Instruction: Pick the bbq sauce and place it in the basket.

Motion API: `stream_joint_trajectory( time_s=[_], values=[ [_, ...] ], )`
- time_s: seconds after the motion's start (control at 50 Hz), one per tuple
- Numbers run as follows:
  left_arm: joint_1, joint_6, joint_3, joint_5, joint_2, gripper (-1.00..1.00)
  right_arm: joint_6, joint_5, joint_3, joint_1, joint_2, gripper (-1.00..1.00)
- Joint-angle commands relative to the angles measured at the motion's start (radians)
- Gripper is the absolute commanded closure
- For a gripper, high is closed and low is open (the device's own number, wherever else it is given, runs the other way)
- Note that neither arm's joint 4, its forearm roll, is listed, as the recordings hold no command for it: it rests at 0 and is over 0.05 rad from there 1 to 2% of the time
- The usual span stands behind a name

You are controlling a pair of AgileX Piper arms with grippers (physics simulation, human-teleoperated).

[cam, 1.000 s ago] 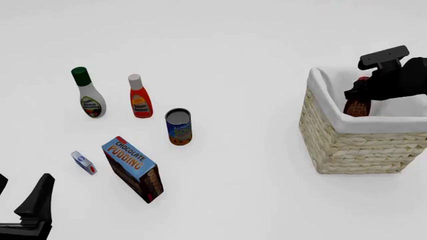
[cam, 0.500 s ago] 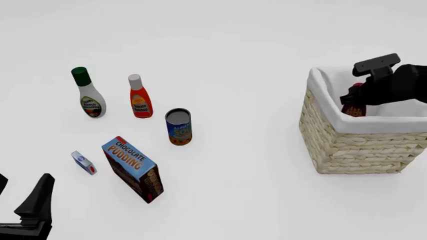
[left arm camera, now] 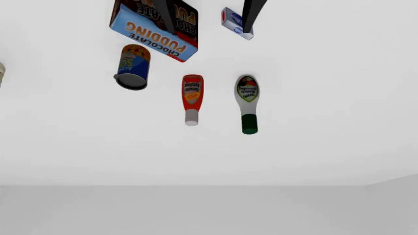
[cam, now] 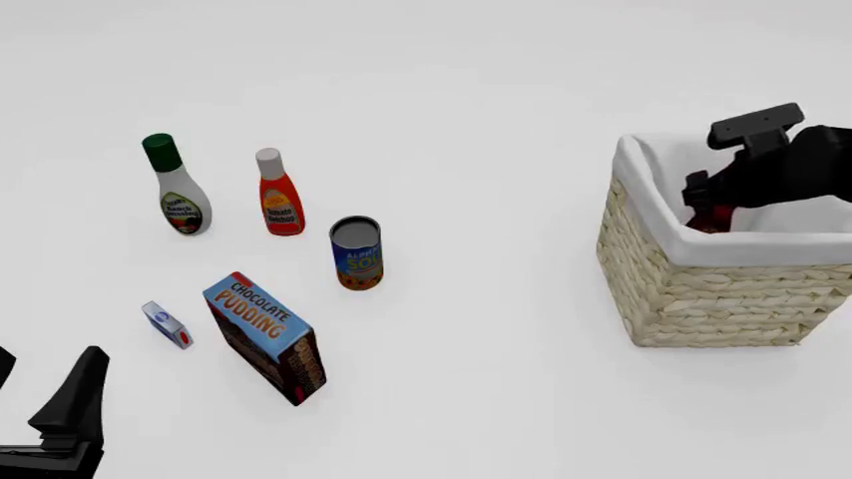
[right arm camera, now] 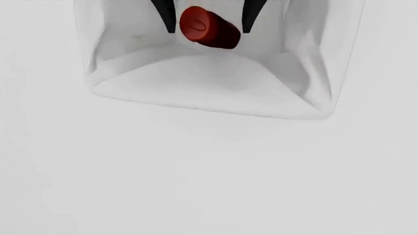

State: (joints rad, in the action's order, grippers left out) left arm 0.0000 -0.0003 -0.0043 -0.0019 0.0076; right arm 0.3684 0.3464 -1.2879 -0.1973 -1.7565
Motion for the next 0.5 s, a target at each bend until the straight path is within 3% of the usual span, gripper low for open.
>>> stream_joint_trajectory(
  time_s=[0.02, 0.5],
  values=[
    [0.000, 0.000, 0.000, 0.000, 0.000, -1.00, -0.003, 0.023, -0.014, 0.004, 0.026, -1.00],
    [0.000, 0.000, 0.000, 0.000, 0.000, -1.00, 0.008, 0.096, -0.038, 0.033, 0.135, -1.00]
  ],
)
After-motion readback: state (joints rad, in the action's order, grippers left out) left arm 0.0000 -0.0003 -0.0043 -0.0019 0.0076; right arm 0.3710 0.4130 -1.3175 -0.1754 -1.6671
